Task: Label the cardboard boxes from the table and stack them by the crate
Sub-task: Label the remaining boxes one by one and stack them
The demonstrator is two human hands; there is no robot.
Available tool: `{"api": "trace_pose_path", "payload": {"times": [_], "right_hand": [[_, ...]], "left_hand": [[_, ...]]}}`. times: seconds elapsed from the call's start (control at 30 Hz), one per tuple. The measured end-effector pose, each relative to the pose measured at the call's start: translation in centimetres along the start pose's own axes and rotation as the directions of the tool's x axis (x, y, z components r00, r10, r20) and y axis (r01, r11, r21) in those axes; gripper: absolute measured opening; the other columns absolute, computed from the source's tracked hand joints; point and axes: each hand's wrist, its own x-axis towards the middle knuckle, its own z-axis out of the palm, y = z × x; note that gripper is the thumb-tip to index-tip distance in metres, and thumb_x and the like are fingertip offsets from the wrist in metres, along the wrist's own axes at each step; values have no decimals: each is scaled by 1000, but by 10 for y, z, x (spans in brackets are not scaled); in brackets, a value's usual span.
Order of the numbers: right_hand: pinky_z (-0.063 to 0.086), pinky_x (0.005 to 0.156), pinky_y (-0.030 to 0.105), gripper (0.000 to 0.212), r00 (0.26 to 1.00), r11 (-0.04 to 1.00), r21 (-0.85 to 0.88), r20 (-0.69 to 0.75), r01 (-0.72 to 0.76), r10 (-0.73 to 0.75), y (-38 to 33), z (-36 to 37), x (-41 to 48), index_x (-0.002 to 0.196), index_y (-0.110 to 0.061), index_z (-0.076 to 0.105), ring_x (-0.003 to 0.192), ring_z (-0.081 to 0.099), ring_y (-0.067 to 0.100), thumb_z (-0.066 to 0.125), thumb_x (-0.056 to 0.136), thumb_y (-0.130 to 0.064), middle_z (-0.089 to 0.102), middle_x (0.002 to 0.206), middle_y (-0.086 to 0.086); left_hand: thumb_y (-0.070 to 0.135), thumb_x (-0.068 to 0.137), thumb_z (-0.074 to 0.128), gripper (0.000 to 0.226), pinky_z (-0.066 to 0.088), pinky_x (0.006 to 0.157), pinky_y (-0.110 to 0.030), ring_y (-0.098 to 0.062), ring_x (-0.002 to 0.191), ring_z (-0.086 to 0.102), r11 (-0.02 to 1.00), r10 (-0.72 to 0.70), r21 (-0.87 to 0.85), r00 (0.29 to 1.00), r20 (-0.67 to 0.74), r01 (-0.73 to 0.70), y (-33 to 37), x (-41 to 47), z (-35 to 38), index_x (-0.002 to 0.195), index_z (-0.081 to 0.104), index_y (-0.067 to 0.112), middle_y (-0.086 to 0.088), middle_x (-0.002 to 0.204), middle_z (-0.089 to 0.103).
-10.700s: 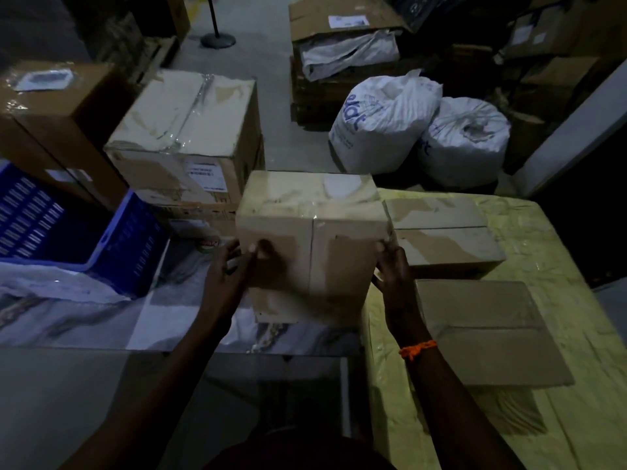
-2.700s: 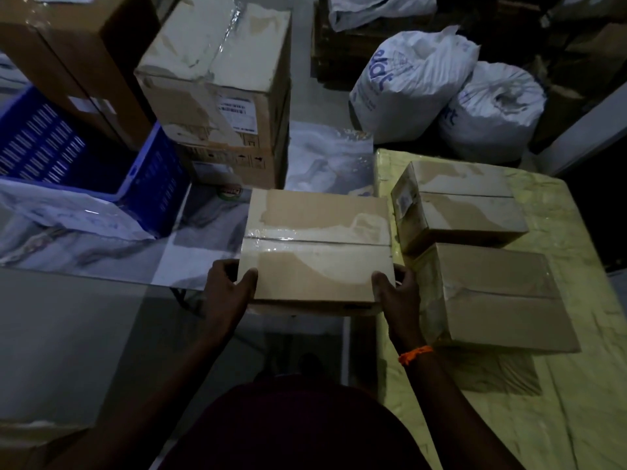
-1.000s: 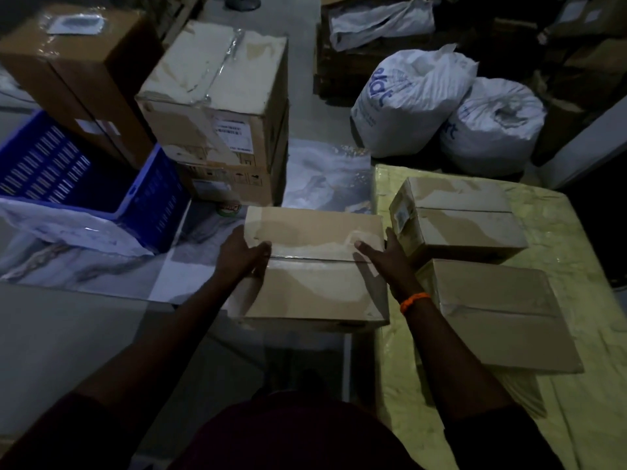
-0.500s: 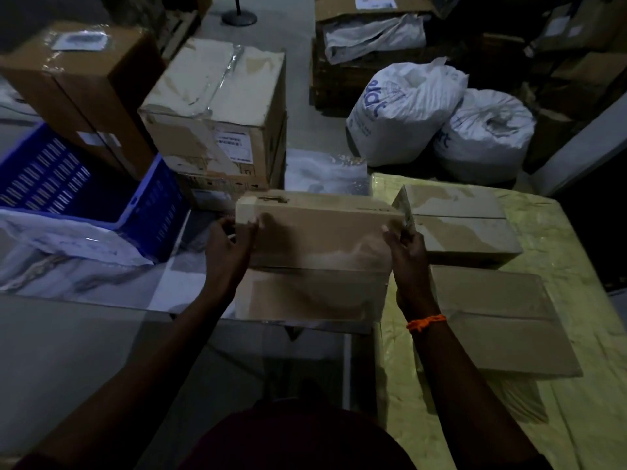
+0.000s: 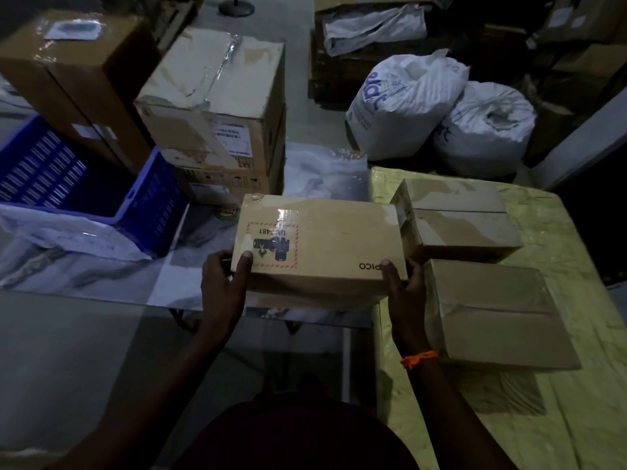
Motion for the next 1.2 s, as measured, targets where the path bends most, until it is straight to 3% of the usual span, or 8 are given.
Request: {"api": "trace_pose_path", "payload": {"times": [0.17, 0.27, 0.33, 0.43, 0.5, 0.8, 0.97, 1.2], "right_hand": [[49, 84, 18, 58, 992, 959, -258, -20, 115, -125, -6, 7, 0, 142, -14, 50, 119, 60, 25, 66, 93, -39, 58, 137, 13], [41, 108, 41, 62, 885, 690, -580, 130, 433, -446, -15, 16, 5, 145, -11, 52, 135, 47, 33, 62, 89, -37, 47, 148, 16], [34, 115, 52, 53, 789, 492, -641, 323, 589, -524, -26, 29, 8, 138, -10, 59, 141, 43, 36, 59, 92, -38, 49, 151, 18], [28, 121, 58, 65, 724, 385, -615, 616, 688, -311, -42, 59, 6, 150, -13, 49, 152, 31, 35, 35, 98, -51, 37, 162, 17], [22, 122, 58, 71, 683, 332, -602, 686, 726, -250, -42, 76, 6, 158, -16, 39, 155, 24, 32, 20, 99, -50, 29, 167, 13], [20, 122, 55, 61, 681, 276, -623, 686, 732, -258, -36, 84, 5, 157, -19, 41, 155, 27, 26, 21, 104, -43, 35, 166, 7], [9, 128, 54, 75, 660, 252, -614, 730, 747, -178, -37, 70, 14, 164, -27, 18, 160, 5, 23, 5, 98, -60, 11, 173, 3], [-14, 122, 56, 87, 755, 184, -733, 647, 655, -111, -30, 32, 36, 163, -33, -13, 156, -24, 21, -3, 91, -79, -21, 171, 1]], "left_hand": [[69, 89, 51, 59, 55, 92, -43, -17, 115, 57, 995, 65, 71, 998, 18, -66, 6, 1, -4, 126, 50, 24, -4, 129, 56], [51, 94, 56, 58, 44, 107, -46, -22, 133, 45, 921, 275, 268, 959, 67, -283, 23, 9, -3, 140, 46, 17, -8, 144, 47], [42, 94, 57, 62, 31, 116, -47, -27, 144, 35, 759, 453, 438, 874, 177, -482, 39, 20, 4, 147, 45, 13, -11, 153, 42], [43, 97, 47, 59, 34, 115, -56, -33, 144, 40, 599, 497, 435, 738, 457, -673, 59, 34, 29, 145, 51, 11, -14, 152, 49], [48, 98, 36, 63, 32, 115, -59, -34, 145, 40, 562, 414, 468, 722, 554, -682, 63, 39, 45, 146, 51, 11, -13, 154, 48], [43, 98, 32, 60, 30, 114, -58, -31, 144, 42, 478, 381, 545, 721, 579, -689, 57, 43, 51, 146, 54, 14, -9, 155, 47], [54, 100, 28, 67, 27, 117, -62, -33, 150, 33, 466, 370, 548, 716, 592, -694, 54, 44, 43, 151, 48, 15, -10, 160, 39], [69, 99, 10, 81, 3, 122, -62, -28, 157, 1, 399, 339, 652, 764, 549, -645, 37, 50, 18, 163, 16, 18, -9, 170, 6]]}}
